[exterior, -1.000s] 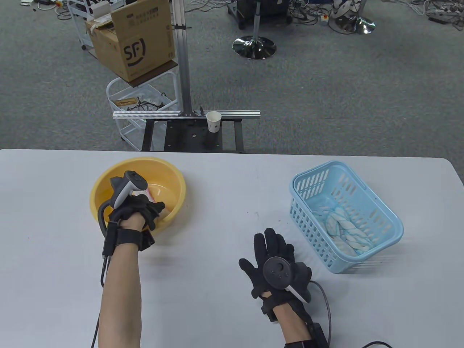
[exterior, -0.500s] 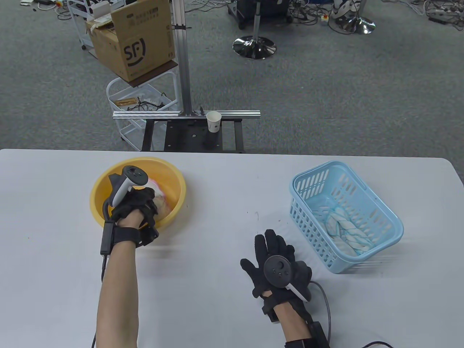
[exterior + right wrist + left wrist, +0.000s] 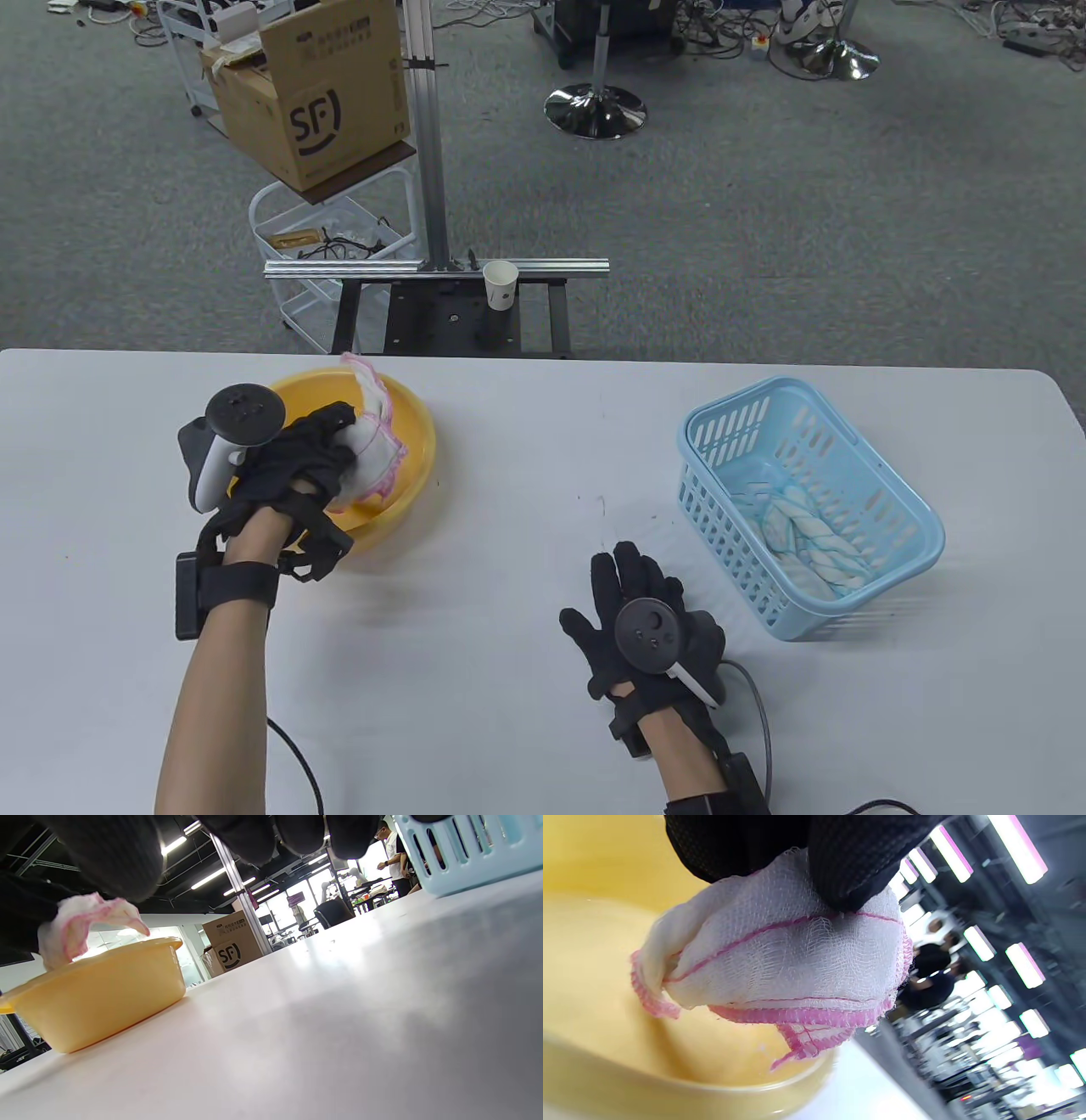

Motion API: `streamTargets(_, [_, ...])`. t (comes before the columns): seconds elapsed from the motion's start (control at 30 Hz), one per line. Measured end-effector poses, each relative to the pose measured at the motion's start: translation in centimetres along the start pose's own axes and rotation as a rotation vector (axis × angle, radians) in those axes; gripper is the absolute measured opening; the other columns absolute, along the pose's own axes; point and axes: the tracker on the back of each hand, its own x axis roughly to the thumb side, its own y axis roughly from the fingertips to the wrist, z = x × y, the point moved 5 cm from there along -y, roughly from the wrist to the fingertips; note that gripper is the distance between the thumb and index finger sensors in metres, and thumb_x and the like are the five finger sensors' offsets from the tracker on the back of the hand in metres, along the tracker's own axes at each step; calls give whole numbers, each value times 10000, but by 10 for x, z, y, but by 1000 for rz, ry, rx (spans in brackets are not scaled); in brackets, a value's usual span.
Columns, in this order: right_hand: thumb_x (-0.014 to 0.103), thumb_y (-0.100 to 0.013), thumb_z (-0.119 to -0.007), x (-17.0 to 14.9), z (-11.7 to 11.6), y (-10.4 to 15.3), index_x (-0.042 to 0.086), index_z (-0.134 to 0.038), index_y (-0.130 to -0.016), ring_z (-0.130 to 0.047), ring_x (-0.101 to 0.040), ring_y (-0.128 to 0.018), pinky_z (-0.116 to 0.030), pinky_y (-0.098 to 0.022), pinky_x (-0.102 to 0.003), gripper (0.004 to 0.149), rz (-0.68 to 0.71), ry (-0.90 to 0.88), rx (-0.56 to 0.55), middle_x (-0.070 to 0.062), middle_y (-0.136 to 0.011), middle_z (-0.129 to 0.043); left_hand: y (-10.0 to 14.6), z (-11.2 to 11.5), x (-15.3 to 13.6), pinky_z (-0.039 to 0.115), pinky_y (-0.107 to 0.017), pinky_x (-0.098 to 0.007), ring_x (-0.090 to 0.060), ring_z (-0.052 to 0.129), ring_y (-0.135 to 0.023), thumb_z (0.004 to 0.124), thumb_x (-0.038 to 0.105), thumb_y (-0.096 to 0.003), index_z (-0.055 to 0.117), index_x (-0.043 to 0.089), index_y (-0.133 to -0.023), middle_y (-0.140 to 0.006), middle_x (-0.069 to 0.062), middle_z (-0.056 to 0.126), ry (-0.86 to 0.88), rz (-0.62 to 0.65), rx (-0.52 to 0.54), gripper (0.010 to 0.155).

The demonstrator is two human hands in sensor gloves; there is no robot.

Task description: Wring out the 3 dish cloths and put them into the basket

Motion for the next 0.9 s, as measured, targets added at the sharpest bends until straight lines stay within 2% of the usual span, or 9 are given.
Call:
streamTargets(0.23, [637, -510, -725, 12, 3, 1, 164, -425, -1089, -464, -508, -1044, -416, -695, -738, 806, 57, -36, -36, -196, -1153, -386, 41, -10, 38, 697, -691, -516, -256, 876, -823, 863, 217, -470, 613, 294, -1071, -1009, 32, 710, 105, 195, 27, 656])
streamTargets(0.43, [681, -496, -695, 26, 10, 5, 197, -361, -1096, -504, -505, -1035, -440, -695, -731, 840, 135, -145, -100, -151, -1159, -422, 85, 10, 78, 694, -693, -514, -254, 871, -830, 862, 216, -473, 606, 304, -1075, -1020, 41, 701, 81, 362, 30, 660])
streamTargets(0.57, [719, -480, -674, 35, 16, 7, 216, -332, -1096, -519, -498, -1033, -453, -694, -726, 867, 191, -298, -141, -145, -1159, -431, 110, 45, 93, 696, -693, -512, -253, 871, -832, 863, 216, -474, 609, 311, -1074, -1021, 46, 704, 25, 440, 1, 659])
streamTargets(0.67, [767, -457, -647, 42, 17, 8, 219, -342, -1099, -504, -497, -1040, -451, -695, -727, 898, 236, -448, -115, -138, -1162, -440, 123, 78, 100, 696, -695, -510, -250, 868, -838, 864, 215, -474, 612, 317, -1072, -1021, 53, 705, 20, 486, -34, 656])
streamTargets(0.77, [824, -430, -611, 43, 13, 7, 208, -352, -1103, -480, -496, -1045, -441, -693, -725, 947, 256, -691, -97, -141, -1165, -445, 132, 115, 103, 691, -699, -514, -255, 859, -852, 866, 208, -475, 619, 325, -1069, -1023, 62, 707, 12, 504, -90, 653])
streamTargets(0.83, [818, -427, -657, 38, 9, 6, 196, -342, -1104, -425, -502, -1053, -401, -695, -733, 971, 215, -871, -60, -148, -1169, -417, 137, 136, 104, 684, -708, -515, -255, 849, -870, 873, 205, -473, 639, 345, -1061, -1018, 87, 725, -12, 516, -115, 647])
streamTargets(0.9, [790, -446, -698, 36, 9, 5, 187, -353, -1104, -403, -499, -1060, -387, -695, -738, 957, 197, -883, -47, -154, -1168, -417, 139, 147, 105, 673, -720, -515, -250, 833, -893, 878, 206, -471, 653, 359, -1053, -1013, 103, 741, -16, 524, -112, 642])
